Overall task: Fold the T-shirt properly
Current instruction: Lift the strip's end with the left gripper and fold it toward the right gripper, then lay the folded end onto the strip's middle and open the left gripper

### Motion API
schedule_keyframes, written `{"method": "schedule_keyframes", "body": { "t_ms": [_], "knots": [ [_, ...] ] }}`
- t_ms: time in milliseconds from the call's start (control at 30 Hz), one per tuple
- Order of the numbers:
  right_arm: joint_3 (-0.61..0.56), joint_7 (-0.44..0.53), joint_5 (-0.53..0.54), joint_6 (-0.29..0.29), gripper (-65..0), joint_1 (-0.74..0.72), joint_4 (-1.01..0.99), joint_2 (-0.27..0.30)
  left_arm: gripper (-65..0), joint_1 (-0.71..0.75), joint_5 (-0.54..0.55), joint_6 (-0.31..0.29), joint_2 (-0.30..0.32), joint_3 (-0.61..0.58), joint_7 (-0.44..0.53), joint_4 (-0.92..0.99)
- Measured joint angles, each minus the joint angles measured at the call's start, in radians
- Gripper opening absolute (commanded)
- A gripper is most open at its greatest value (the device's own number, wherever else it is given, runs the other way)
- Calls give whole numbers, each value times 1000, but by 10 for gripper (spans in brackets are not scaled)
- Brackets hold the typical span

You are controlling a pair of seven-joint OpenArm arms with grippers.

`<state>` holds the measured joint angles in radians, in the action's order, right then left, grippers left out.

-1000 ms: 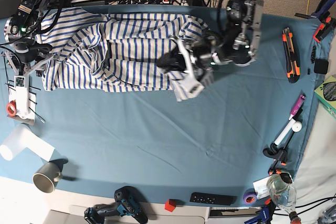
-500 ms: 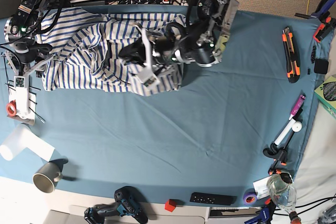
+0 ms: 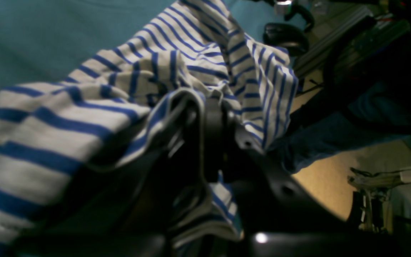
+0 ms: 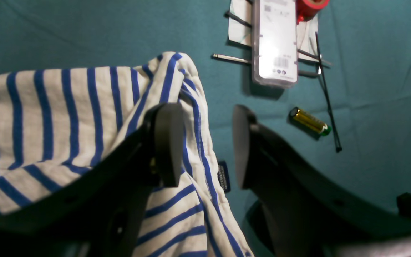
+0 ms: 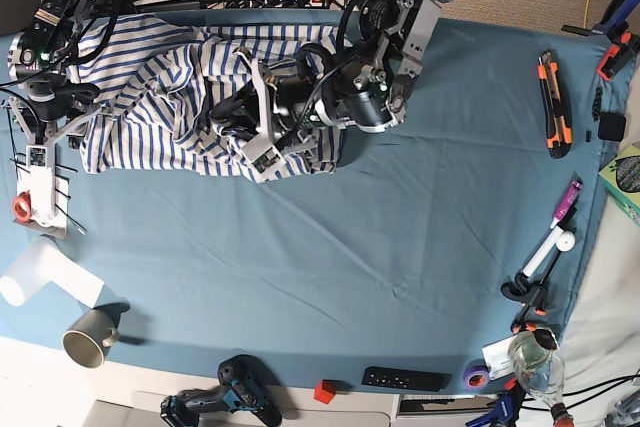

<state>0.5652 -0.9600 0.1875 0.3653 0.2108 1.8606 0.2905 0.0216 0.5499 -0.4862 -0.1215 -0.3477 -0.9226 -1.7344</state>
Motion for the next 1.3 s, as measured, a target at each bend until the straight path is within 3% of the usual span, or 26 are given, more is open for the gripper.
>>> {"method": "schedule_keyframes", "body": {
  "t_ms": [100, 200, 233, 267, 333, 500, 567, 667, 733, 800, 1067, 1300],
  "knots": [
    [0, 0, 0, 0, -418, 0, 0, 0, -650, 0, 0, -15, 0, 0, -2, 0],
    [0, 0, 0, 0, -418, 0, 0, 0, -362, 0, 3, -57, 0, 0, -9, 8],
    [0, 0, 0, 0, -418, 0, 0, 0, -304, 0, 5, -57, 0, 0, -10, 10],
    [0, 0, 0, 0, -418, 0, 0, 0, -291, 0, 2, -54, 0, 0, -11, 11],
    [0, 0, 0, 0, -418, 0, 0, 0, -291, 0, 0, -17, 1, 0, -11, 13],
    [0, 0, 0, 0, -418, 0, 0, 0, -308, -3, 19, -30, 5, 0, -54, 13],
    [0, 0, 0, 0, -418, 0, 0, 0, -397, -3, 36, -51, 6, 0, -88, 8],
    [0, 0, 0, 0, -418, 0, 0, 0, -650, -3, 60, -64, 15, 0, -109, -44],
    [0, 0, 0, 0, -418, 0, 0, 0, -650, -6, 58, -112, 33, 2, -129, -95],
    [0, 0, 0, 0, -418, 0, 0, 0, -650, -5, 22, -113, 50, 2, -131, -141],
    [0, 0, 0, 0, -418, 0, 0, 0, -650, 14, -258, 102, 144, 35, -89, -177],
    [0, 0, 0, 0, -418, 0, 0, 0, -650, 50, -356, 158, 155, 33, -86, -167]
  ]
}}
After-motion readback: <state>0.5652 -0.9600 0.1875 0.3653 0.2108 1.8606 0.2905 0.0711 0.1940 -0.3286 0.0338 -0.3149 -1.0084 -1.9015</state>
